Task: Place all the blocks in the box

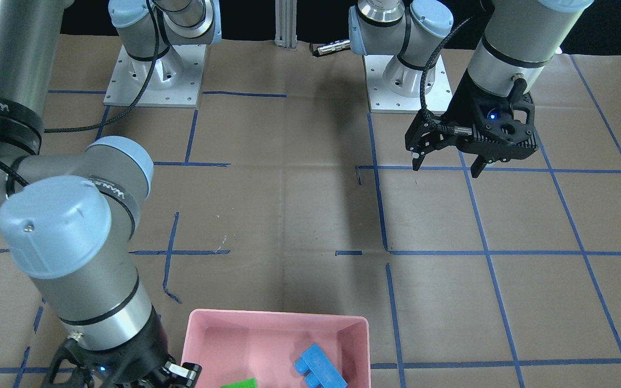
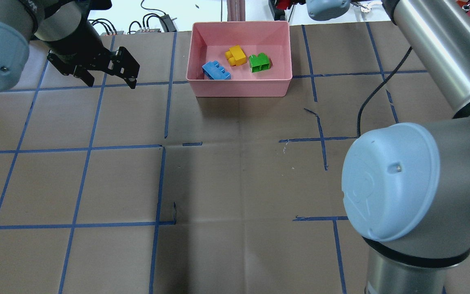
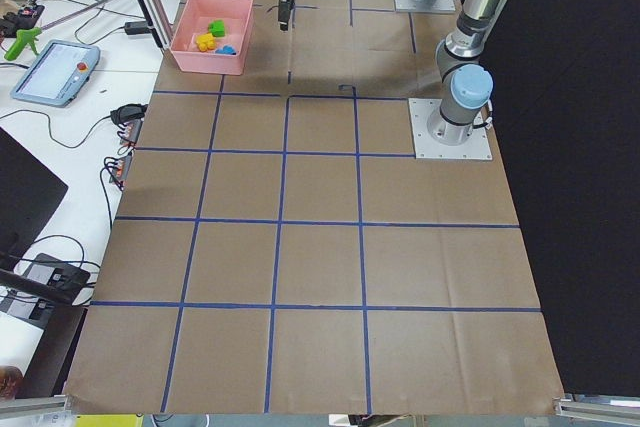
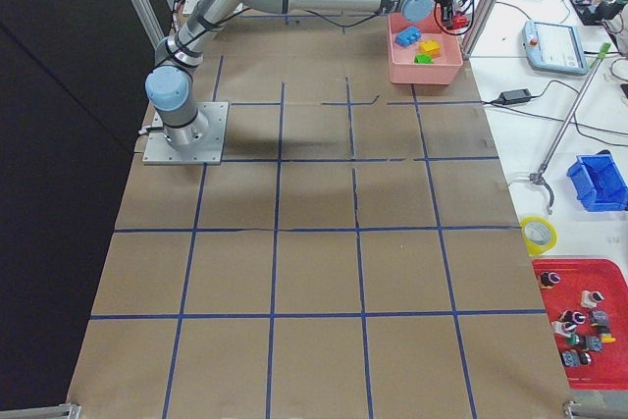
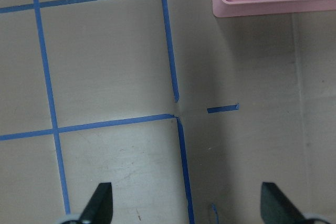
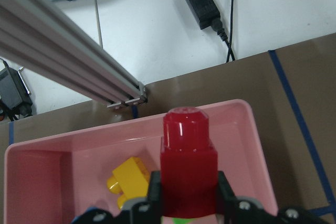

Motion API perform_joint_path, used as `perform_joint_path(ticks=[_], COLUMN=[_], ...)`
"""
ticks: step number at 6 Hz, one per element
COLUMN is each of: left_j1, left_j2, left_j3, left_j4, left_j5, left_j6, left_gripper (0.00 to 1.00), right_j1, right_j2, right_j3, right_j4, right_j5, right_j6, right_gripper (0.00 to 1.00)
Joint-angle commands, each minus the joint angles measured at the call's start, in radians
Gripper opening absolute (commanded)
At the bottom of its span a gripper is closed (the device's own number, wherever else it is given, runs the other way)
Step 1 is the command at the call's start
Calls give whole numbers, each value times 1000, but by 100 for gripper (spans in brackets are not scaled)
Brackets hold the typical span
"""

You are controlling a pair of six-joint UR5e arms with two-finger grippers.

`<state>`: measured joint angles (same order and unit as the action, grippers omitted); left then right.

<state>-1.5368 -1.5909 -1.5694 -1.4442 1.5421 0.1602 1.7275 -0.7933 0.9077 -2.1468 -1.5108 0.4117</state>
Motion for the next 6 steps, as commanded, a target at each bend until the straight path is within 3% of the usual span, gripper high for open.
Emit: perform_joint_path(ticks=[1,3,4,5,6], left_j1=[0,0,0,0,0], left_j2=[11,9,9,9,9], left_j3=[-1,-3,-3,-3,-3], left_j4=[-8,-8,-10,-8,-8], left_j5=[-2,6,6,3,6], left_j6=[1,1,1,1,1], left_gripper=[99,99,99,99,99], right_j1=[65,92,90,84,75], right_j2=[37,2,-27,-29,-30], right_j3=[9,96,117,111,102], right_j4=[46,181,177,119,116], right_j5=[3,23,41,41,43], right_j6=[36,35,30,36,36], right_gripper=[7,7,16,99,100])
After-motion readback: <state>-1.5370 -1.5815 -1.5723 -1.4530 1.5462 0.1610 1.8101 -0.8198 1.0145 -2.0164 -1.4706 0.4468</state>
